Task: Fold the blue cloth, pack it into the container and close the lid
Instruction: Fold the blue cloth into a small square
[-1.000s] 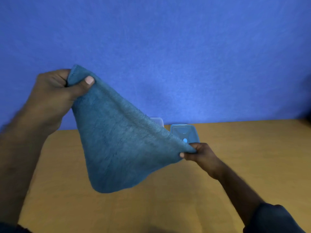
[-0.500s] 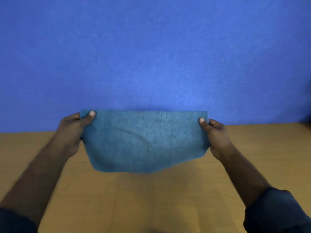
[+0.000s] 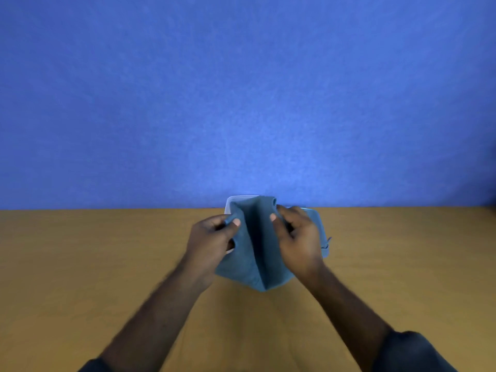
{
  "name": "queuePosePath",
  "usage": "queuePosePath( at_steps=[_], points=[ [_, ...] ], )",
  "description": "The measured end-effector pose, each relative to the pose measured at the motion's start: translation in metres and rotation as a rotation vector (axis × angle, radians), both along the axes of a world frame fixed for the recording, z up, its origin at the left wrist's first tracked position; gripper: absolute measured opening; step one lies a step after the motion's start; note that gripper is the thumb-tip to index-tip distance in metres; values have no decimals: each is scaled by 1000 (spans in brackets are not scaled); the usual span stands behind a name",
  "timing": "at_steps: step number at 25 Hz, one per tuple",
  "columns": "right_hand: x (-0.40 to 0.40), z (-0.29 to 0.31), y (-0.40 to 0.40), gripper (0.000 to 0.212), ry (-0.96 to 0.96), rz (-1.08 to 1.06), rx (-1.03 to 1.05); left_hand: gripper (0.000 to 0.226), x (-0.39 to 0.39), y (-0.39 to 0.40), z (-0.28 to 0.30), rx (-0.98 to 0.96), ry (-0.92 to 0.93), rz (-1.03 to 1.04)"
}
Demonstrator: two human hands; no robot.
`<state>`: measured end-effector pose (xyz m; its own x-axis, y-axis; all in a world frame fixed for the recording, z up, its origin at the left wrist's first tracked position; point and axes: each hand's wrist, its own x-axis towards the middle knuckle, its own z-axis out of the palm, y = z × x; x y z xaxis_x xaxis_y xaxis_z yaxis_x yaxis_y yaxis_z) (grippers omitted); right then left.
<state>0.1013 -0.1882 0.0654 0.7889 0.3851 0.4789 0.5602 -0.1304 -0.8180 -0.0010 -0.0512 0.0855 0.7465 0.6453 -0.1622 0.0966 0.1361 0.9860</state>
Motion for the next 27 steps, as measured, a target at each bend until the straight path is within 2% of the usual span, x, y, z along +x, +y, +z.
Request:
queuePosePath(
  at_steps=[3, 5, 9, 17, 19, 22, 25, 27],
  points=[
    [-17, -2, 7, 16, -81, 125, -43, 12, 4, -19, 6, -19, -43, -22],
    [-21, -4, 7, 16, -116, 101, -64, 10, 4, -24, 8, -32, -79, 28],
    [-30, -5, 5, 32, -204, 44, -101, 9, 2, -24, 5, -86, -101, 118],
    [-32, -6, 8, 39, -433, 42, -176, 19, 2, -17, -2, -20, -78, 29],
    [-33, -7, 9, 39, -459, 55, -208, 21, 2, -16, 0, -65, -96, -21],
    [-30, -6, 8, 37, -458, 122, -246, 18, 1, -11, 4, -140, -138, -87],
    [-29, -1, 4, 39, -327, 305, -212, 17, -1, -2, 9, 26, -95, -67],
    [-19, 4, 1, 28, -135, 311, -37, 19, -4, 7, 13, 180, -57, -111]
  ],
)
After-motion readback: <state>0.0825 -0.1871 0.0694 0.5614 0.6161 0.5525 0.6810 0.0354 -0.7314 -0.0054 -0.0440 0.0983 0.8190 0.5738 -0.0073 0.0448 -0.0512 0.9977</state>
